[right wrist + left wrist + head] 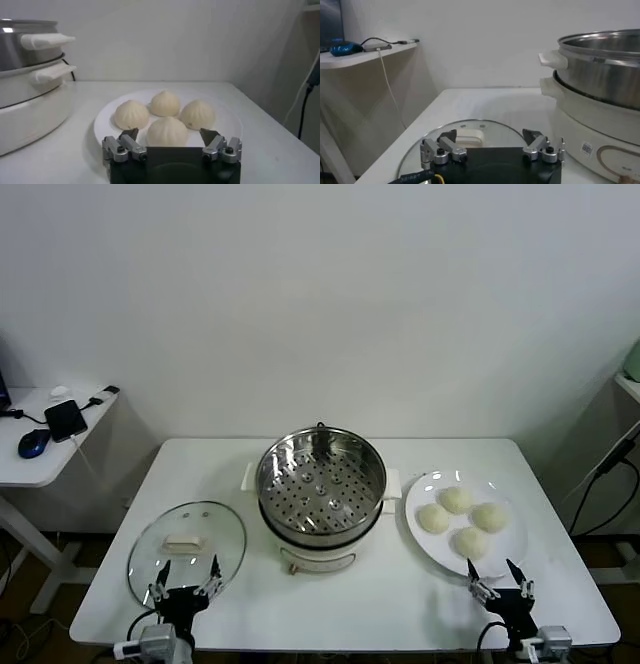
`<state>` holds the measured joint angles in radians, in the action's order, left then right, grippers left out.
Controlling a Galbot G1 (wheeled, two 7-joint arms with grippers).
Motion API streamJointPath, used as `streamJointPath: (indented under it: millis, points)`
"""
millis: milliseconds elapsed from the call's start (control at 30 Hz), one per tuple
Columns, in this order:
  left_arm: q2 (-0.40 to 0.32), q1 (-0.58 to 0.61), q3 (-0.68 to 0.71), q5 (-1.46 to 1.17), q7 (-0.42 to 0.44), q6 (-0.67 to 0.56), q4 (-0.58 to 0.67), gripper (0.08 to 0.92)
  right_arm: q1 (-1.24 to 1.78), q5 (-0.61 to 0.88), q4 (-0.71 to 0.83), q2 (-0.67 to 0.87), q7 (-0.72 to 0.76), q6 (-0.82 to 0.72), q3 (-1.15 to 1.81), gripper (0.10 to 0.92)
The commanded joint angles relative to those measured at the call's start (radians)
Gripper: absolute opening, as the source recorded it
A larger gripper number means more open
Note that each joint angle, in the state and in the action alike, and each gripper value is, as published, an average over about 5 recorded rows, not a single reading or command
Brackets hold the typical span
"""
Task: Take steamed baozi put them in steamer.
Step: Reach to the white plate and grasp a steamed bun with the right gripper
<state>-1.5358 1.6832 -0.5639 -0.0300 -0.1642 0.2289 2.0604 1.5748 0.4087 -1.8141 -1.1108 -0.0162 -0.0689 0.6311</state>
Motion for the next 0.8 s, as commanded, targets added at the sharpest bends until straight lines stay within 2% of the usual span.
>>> streamJointPath:
  millis: [33,133,233,367,500,600,667,800]
  points:
    - [0.006,-0.006,0.001,-0.005,0.001,0.007,0.002,0.823,-0.249,-0.003,0.008,0.151,-0.009,-0.198,-0.005,0.823]
    - [0.007,-0.010,0.005,-0.009,0.002,0.006,0.001,0.823,-0.410,0.014,0.093,0.243,0.022,-0.230,-0.050,0.823]
    - [0.011,-0.015,0.009,-0.016,0.003,0.006,-0.003,0.823,-0.601,0.026,0.204,0.362,0.115,-0.265,-0.144,0.823]
    - [0.017,-0.025,0.010,-0.023,0.004,0.006,-0.014,0.823,-0.853,-0.023,0.351,0.556,0.385,-0.266,-0.384,0.823]
    - [0.023,-0.037,0.010,-0.025,0.006,0.006,-0.026,0.823,-1.138,-0.120,0.487,0.697,0.754,-0.151,-0.724,0.823]
    - [0.024,-0.044,0.010,-0.026,0.009,0.006,-0.034,0.823,-1.401,-0.202,0.596,0.726,1.052,0.023,-1.030,0.823]
    - [0.024,-0.047,0.010,-0.026,0.010,0.005,-0.040,0.823,-1.584,-0.245,0.663,0.710,1.200,0.121,-1.239,0.823]
    - [0.026,-0.049,0.010,-0.028,0.016,0.002,-0.051,0.823,-1.952,-0.287,0.794,0.618,1.372,0.210,-1.691,0.823]
